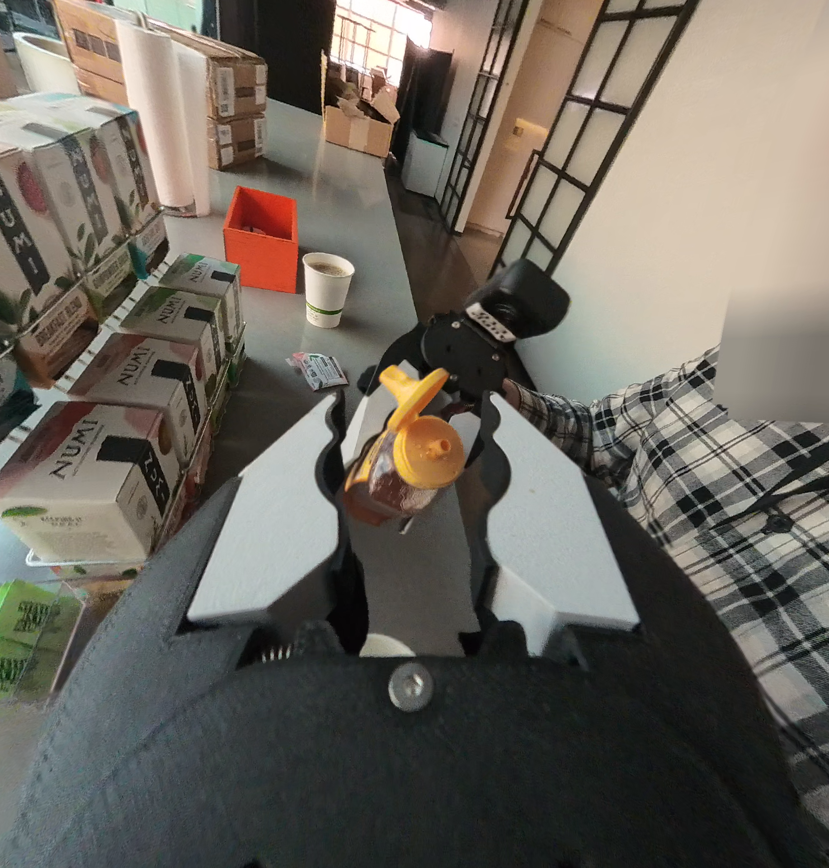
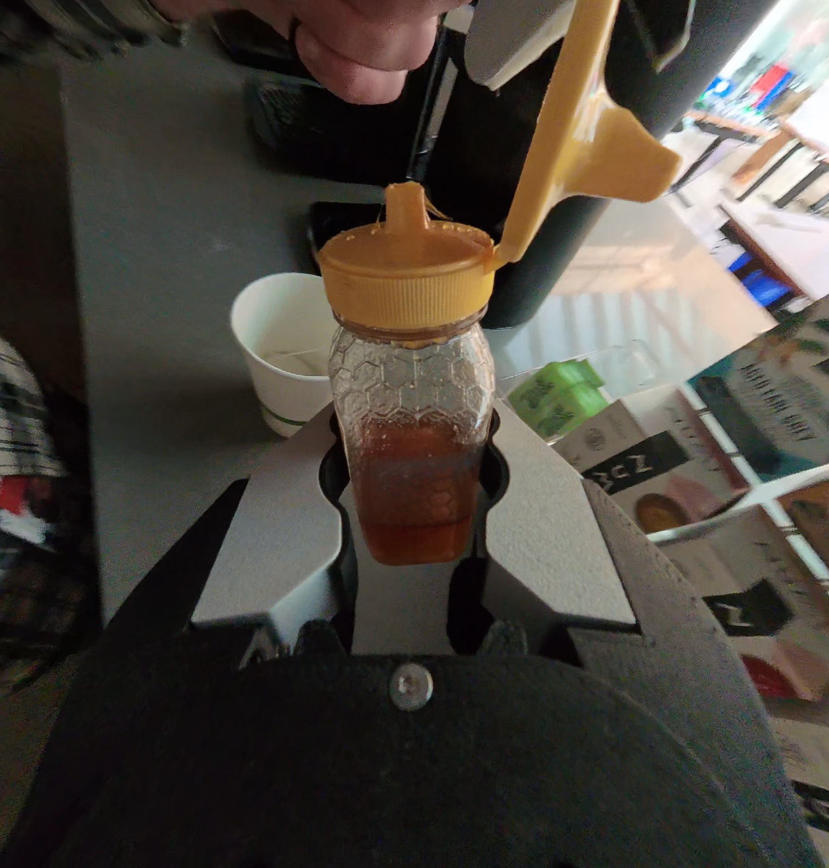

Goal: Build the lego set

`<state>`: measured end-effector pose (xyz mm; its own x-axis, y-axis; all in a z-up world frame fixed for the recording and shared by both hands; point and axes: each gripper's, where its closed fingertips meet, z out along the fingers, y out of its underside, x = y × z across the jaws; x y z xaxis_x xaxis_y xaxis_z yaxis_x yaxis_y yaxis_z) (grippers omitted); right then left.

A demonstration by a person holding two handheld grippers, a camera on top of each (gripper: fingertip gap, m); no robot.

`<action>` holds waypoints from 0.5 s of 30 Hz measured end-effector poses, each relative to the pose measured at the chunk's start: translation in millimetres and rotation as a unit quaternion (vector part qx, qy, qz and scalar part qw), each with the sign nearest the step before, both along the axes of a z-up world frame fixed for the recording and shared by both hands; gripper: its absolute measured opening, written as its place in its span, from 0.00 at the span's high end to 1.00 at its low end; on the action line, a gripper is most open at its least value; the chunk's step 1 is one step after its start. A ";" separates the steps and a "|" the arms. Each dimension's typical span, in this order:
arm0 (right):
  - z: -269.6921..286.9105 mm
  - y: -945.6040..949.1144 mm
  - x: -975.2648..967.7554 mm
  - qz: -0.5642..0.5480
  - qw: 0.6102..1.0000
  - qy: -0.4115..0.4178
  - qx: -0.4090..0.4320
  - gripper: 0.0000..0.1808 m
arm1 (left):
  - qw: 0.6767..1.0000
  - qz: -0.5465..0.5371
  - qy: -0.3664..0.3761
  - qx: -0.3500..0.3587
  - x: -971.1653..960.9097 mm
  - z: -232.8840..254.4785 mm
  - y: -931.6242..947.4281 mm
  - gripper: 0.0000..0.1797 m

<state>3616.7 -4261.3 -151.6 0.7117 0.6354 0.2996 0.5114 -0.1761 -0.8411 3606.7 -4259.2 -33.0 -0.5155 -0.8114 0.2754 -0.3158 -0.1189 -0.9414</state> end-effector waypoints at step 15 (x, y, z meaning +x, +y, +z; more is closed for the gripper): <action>75.0 -2.9 -29.8 0.103 0.964 0.245 0.008 0.71 | 1.000 -0.027 0.014 0.008 -20.0 -53.9 -11.7 0.62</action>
<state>3586.9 -4264.2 -76.6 0.6295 0.7764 -0.0307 0.0741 -0.0993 -0.9923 3586.8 -4270.9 -87.0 -0.5508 -0.7870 0.2780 -0.3472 -0.0868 -0.9338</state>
